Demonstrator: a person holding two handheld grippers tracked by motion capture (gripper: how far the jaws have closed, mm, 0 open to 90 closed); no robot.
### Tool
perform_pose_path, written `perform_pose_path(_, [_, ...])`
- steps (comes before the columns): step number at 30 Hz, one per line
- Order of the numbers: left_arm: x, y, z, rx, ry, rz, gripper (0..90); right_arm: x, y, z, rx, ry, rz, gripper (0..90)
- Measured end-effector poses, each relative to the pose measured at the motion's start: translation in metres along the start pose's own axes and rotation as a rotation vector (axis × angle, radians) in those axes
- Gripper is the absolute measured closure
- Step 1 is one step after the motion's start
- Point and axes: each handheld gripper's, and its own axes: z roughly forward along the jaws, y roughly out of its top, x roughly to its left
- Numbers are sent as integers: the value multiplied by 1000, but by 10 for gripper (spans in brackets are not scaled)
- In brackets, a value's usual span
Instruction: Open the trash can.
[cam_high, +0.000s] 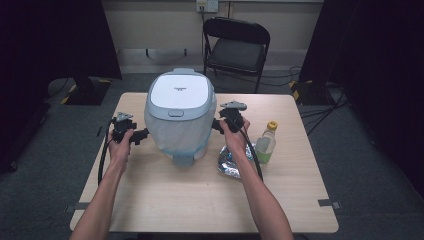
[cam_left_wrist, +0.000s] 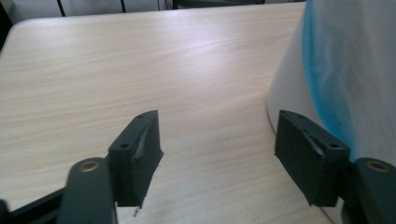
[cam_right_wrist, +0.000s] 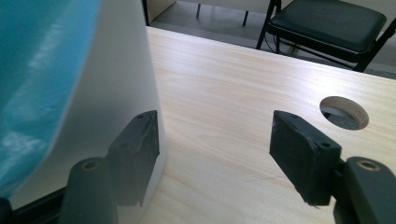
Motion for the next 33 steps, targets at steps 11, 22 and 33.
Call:
perform_pose_path(11, [-20, 11, 14, -25, -82, 25, 352, 1, 2, -1, -44, 58, 27, 430])
perform_pose_path(22, [-27, 7, 5, -27, -132, 57, 652, 9, 4, -4, -44, 128, -18, 706])
perform_pose_path(33, [-27, -8, -19, -26, -128, 67, 659, 24, -4, -18, -42, 165, -47, 717])
